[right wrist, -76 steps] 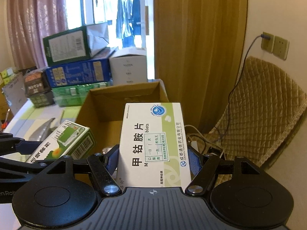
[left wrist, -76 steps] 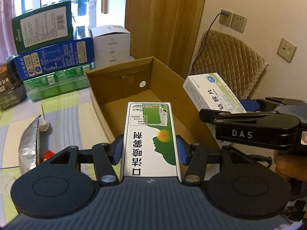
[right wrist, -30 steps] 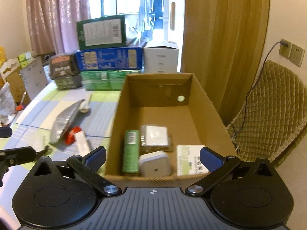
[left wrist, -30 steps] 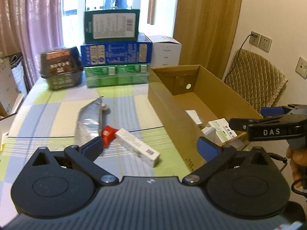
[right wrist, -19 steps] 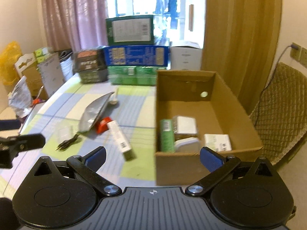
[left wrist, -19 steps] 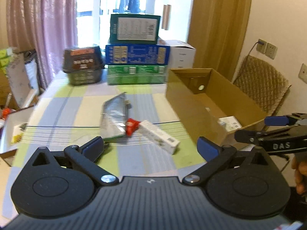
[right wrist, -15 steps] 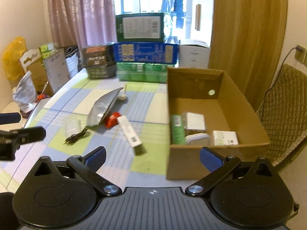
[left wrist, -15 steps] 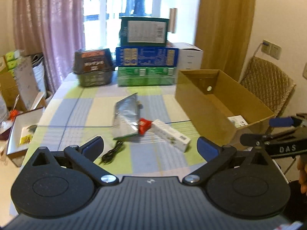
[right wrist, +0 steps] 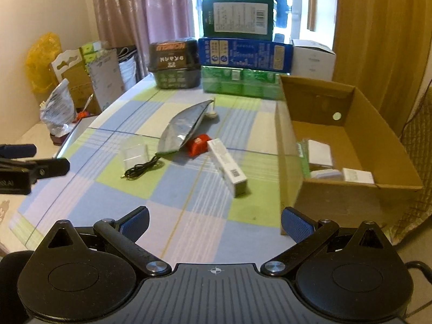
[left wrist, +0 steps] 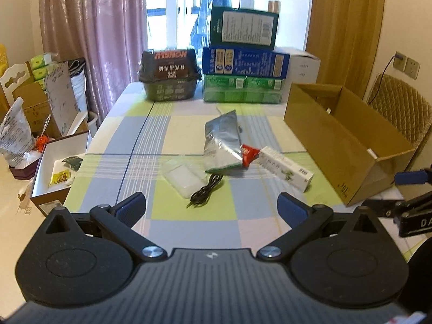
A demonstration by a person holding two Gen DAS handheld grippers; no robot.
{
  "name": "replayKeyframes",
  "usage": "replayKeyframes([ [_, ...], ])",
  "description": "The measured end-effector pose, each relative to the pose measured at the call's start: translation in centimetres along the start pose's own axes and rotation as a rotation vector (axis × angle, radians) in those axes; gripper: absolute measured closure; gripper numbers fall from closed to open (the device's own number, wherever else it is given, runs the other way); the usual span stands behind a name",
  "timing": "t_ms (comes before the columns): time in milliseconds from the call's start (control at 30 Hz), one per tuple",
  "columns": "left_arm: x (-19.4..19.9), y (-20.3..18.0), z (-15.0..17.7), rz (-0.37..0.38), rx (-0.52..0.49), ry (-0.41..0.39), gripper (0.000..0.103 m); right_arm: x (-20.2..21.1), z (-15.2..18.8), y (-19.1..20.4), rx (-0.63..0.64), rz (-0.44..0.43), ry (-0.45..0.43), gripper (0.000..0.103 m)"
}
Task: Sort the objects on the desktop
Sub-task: 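Move both tools back from the box over the table, then move the right gripper down toward the slim white box, then grasp the slim white box with the right gripper while the left grasps the clear plastic container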
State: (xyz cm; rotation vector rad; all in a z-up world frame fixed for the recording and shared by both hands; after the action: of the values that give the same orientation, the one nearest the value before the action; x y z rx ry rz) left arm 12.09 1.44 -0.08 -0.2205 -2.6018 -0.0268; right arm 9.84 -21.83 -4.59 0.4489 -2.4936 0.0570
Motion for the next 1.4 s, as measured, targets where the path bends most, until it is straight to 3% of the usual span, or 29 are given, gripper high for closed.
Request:
replayKeyframes([
  [233,-2.7,1.6,0.9,-0.014,-0.002,0.051,0.001,-2.2,-0.4,0.9,0.01,-0.021,-0.02,0.002],
  [567,-8.5,2.7,1.6,-0.026,-0.009,0.095,0.001,-8.3,-0.6,0.7,0.099,0.003,0.002,0.003],
  [700,-11.4,3.2,1.5,-0.051,0.009,0.101,0.002,-11.5,-0.5,0.2,0.124,0.012,0.023,0.025],
  [967,-16.4,3.4,1.4,-0.067,0.048,0.103,0.002,-16.8,-0.5,-1.6,0.169,0.066,0.024,0.028],
  [1400,-21.6,5.0,1.7,-0.104,0.118,0.138,0.004,-21.3,0.6,-2.7,0.142,0.056,0.118,0.06],
])
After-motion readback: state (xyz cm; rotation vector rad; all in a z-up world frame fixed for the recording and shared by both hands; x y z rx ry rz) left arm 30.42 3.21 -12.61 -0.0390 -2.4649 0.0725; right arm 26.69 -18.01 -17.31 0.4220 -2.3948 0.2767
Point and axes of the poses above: each gripper's, at about its wrist camera, not at the fingertips, and x roughly against the way its jaws point, y to its left, z to its underside, the point moved 5 cm from there along -x, roughly the way its jaws point, and after that the axes turned 9 degrees about -y, right-handed, at the moved point
